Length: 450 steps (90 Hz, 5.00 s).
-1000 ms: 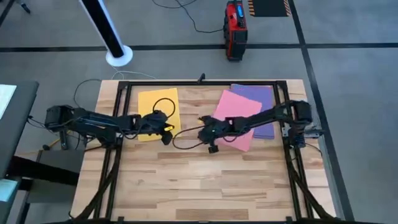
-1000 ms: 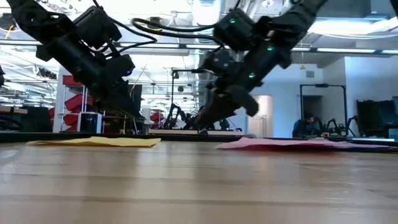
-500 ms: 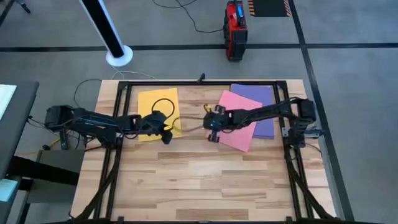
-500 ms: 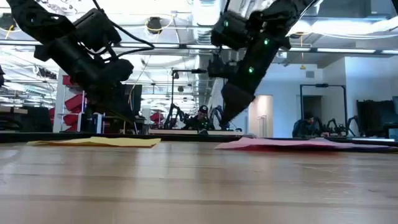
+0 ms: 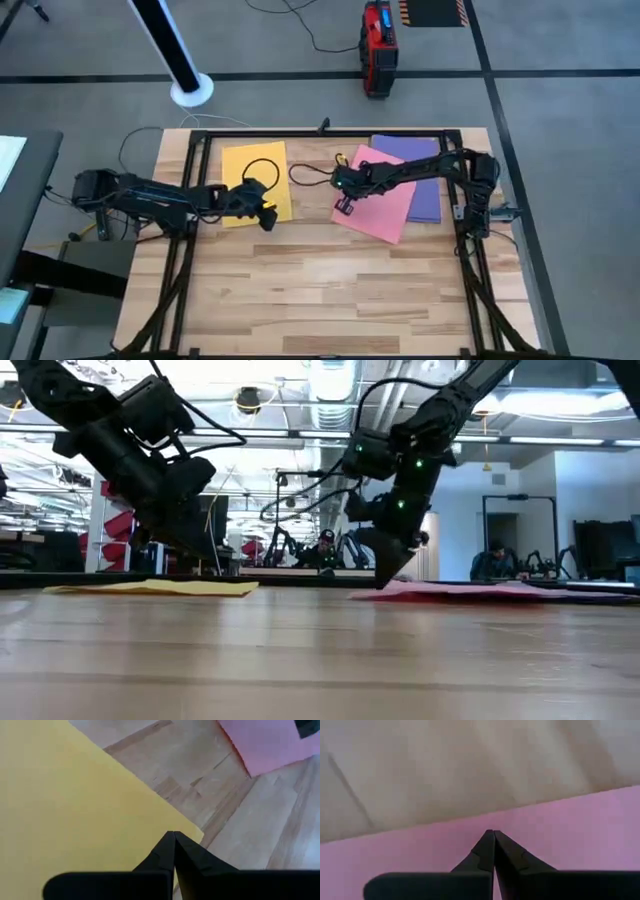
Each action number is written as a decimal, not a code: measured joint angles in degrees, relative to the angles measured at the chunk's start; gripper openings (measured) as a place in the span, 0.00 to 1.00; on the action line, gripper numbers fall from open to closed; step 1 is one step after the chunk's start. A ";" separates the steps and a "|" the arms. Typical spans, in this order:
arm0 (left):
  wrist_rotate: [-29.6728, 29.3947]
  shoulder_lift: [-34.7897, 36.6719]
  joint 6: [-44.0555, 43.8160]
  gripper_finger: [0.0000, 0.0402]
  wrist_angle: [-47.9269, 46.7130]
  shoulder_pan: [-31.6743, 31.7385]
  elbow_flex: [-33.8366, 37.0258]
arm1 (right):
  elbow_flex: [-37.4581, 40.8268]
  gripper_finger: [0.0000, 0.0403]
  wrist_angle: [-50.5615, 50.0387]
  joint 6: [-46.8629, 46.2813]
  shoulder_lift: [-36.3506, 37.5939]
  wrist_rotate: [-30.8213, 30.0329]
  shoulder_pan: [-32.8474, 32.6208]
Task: Organize paper
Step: Move the pink colored paper to the top center of the table, then adjust the yellow and pink colored paper
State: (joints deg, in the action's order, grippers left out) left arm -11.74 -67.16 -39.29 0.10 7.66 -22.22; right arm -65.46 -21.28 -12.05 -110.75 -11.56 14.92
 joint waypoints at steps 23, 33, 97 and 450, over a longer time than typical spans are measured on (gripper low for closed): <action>-0.01 0.00 0.71 0.00 -0.70 0.01 0.00 | -0.01 0.00 4.15 1.99 -1.34 0.74 -0.61; -0.02 0.00 1.03 0.00 -0.68 0.02 0.00 | -0.43 0.00 6.79 4.57 -1.32 4.99 -0.45; -0.44 0.00 0.71 0.00 -2.25 0.02 0.02 | -1.98 0.00 -6.84 4.52 2.59 -1.29 1.20; -7.38 -6.84 -15.41 0.00 -24.30 -1.64 -4.02 | -11.47 0.00 3.88 11.29 -9.37 11.46 2.24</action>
State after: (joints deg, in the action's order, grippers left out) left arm -19.12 -74.00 -54.70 -24.21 6.02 -26.24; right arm -76.93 -17.40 -0.76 -120.12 -0.10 17.16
